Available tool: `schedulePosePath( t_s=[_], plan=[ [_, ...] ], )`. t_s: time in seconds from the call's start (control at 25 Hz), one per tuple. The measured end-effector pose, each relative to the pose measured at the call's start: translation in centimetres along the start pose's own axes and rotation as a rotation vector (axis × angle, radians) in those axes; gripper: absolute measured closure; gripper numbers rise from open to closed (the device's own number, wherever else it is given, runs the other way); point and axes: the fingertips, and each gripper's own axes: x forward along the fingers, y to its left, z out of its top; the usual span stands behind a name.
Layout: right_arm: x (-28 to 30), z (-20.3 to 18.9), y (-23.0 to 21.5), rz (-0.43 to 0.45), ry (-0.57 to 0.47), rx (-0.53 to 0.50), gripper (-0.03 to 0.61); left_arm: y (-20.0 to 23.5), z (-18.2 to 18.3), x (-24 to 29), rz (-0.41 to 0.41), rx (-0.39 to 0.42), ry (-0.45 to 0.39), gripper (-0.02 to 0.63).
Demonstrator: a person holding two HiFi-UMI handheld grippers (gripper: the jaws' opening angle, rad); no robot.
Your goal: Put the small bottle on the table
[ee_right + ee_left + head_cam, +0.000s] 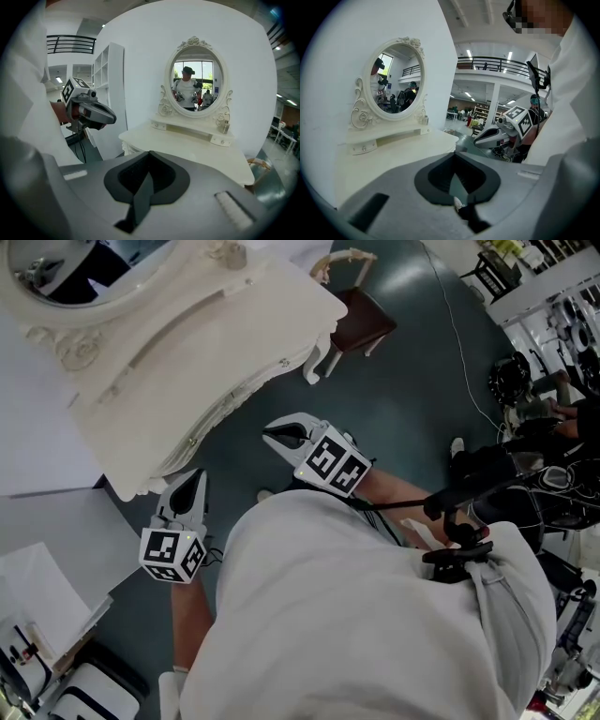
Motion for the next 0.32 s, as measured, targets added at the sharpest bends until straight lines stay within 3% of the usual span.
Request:
schedulePosePath(
  t_s=[0.32],
  plan=[
    [1.8, 0.7, -1.3, 0.010, 0.005, -0.011, 0.578, 2.1, 0.2, 0.5, 0.014, -0.011, 0.002, 0.611]
  ],
)
